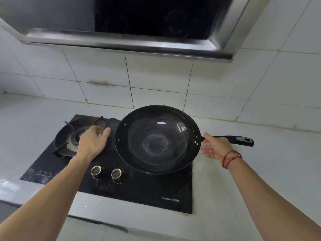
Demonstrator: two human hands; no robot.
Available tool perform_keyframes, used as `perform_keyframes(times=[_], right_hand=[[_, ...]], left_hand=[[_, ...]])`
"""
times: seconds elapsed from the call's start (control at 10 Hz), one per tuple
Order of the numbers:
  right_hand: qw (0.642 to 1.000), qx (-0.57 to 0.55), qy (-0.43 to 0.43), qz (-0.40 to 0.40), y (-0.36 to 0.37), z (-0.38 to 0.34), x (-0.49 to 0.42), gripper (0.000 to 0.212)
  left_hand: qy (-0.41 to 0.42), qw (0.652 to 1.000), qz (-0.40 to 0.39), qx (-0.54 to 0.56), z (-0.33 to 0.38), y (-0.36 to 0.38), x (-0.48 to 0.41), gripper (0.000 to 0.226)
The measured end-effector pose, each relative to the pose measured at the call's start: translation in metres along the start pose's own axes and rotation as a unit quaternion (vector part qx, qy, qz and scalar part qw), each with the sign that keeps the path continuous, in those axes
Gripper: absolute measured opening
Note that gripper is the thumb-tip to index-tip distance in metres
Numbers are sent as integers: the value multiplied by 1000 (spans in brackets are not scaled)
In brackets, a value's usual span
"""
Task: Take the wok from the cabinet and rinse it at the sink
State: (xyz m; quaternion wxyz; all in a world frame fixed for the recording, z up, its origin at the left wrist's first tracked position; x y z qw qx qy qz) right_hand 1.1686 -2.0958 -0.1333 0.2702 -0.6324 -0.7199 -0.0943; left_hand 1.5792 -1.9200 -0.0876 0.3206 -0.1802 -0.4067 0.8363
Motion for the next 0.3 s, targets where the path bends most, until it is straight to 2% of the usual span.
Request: perform_keyframes(times=[0.1,0.2,0.3], right_hand=[[985,137,-107,3,7,-25,14,36],[936,295,-192,5,18,-47,29,50],[892,362,-272,2,29,-67,41,64]], left_hand=[[76,997,2,-33,22,-9,20,61],[135,986,17,-100,41,-17,40,57],[161,974,21,-161,51,-18,55,82]])
Point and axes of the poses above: each hand's wrist, its own x-axis away from the middle knuckle, its own y-axis out of the palm, z = x × y, the point moved 7 cm from there along -x, towards the middle knuckle, and after that the axes turned 3 degrees about -x, right-handed, at the moved point
